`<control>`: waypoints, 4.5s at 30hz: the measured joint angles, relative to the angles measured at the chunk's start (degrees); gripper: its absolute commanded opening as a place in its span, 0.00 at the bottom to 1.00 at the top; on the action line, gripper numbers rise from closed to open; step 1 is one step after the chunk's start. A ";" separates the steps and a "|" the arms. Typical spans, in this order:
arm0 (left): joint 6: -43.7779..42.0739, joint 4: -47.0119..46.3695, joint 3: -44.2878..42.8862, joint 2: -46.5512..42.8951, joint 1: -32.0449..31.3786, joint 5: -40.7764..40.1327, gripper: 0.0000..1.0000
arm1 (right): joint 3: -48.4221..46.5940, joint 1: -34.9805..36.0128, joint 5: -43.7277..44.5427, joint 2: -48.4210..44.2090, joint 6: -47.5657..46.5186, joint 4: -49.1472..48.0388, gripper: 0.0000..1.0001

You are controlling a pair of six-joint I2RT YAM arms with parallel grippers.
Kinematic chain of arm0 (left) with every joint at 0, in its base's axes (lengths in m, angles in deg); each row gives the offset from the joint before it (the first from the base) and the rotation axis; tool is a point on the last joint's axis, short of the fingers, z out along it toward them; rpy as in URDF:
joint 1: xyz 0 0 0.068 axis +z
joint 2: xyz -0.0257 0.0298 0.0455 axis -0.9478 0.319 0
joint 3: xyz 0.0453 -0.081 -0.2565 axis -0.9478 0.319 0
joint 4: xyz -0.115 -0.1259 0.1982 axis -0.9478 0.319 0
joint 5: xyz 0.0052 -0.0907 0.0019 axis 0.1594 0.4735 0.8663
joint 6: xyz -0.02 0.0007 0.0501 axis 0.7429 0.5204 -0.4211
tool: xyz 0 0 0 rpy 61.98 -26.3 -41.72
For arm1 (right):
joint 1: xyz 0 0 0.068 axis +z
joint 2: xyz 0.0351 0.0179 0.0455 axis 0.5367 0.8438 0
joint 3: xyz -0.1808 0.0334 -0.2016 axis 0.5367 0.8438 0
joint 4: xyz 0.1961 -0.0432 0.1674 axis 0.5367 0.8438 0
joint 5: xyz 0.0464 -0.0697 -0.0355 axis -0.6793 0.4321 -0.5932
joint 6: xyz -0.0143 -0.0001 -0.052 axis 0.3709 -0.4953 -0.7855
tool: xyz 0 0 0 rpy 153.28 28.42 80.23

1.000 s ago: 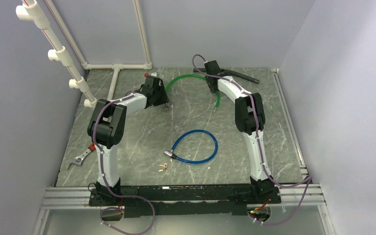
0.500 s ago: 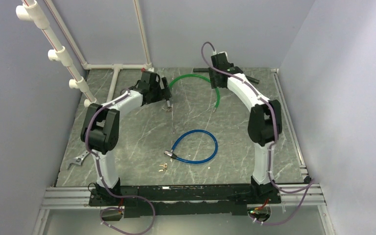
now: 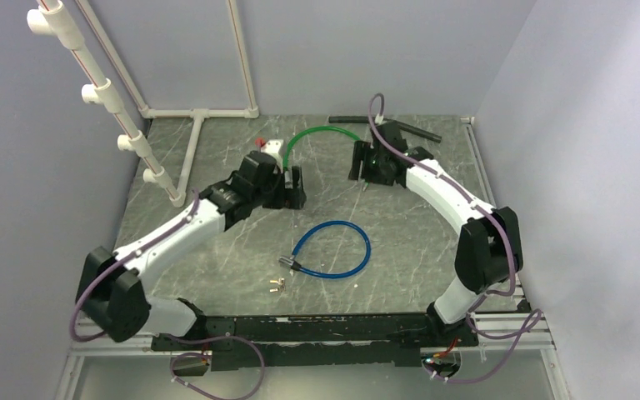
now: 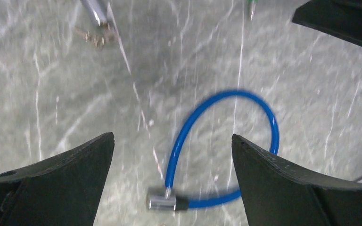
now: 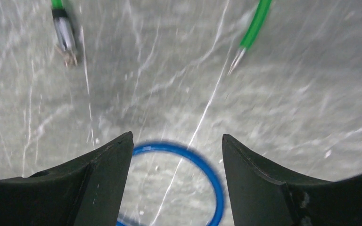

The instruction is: Unlock with the key

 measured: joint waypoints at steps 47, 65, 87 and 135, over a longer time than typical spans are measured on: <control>2.89 35.54 5.40 -41.55 -2.86 -27.91 0.88 | -6.97 50.93 13.03 22.47 19.28 11.23 0.27; 2.47 34.97 5.95 -41.55 -2.86 -26.69 0.79 | -1.22 50.90 13.75 19.34 16.96 4.44 0.00; 0.66 15.02 15.06 -45.22 -2.86 1.31 0.51 | 18.47 39.34 13.55 -13.92 9.51 -13.88 0.00; 11.82 -14.36 28.87 -33.97 -2.86 19.10 0.39 | 24.30 33.03 -3.52 -23.04 4.50 -19.28 0.00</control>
